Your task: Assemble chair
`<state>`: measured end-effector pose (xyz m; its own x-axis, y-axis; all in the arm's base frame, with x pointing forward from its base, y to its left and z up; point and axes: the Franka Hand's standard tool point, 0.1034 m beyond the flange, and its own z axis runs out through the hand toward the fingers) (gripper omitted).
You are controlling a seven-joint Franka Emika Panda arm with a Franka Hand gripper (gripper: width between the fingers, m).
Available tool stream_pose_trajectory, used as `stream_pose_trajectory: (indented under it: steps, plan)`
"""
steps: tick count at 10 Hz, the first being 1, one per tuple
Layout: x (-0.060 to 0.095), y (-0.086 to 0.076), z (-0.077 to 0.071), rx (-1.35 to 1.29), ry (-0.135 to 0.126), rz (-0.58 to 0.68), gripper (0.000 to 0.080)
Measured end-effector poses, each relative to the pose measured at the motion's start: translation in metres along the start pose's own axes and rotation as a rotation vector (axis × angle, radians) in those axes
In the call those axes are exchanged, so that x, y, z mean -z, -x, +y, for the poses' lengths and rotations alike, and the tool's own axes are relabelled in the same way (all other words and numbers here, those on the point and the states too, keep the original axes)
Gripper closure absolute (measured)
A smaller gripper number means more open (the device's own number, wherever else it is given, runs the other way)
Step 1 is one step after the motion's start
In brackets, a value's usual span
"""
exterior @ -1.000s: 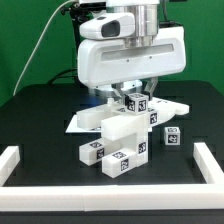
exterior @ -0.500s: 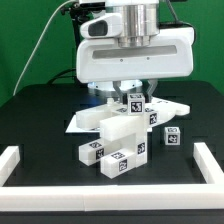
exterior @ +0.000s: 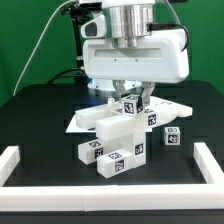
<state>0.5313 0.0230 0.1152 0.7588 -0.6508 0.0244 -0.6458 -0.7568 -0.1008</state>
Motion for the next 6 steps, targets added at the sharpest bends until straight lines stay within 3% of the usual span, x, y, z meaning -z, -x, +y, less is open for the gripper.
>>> stream_pose_trajectory:
  steps: [2, 3, 4, 5, 6]
  plan:
    - [-0.0002, 0.0009, -0.0011, 0.02, -0.002, -0.002, 0.0515]
    - [-0.0002, 0.0003, -0.0004, 0.102, 0.0, -0.001, 0.0281]
    - [-0.0001, -0.0005, 0.0006, 0.291, 0.001, -0.001, 0.0281]
    - [0.0006, -0.0001, -0.0004, 0.486, 0.006, -0.005, 0.0191]
    - [0.0004, 0.0027, -0.0024, 0.601, 0.01, -0.006, 0.0191]
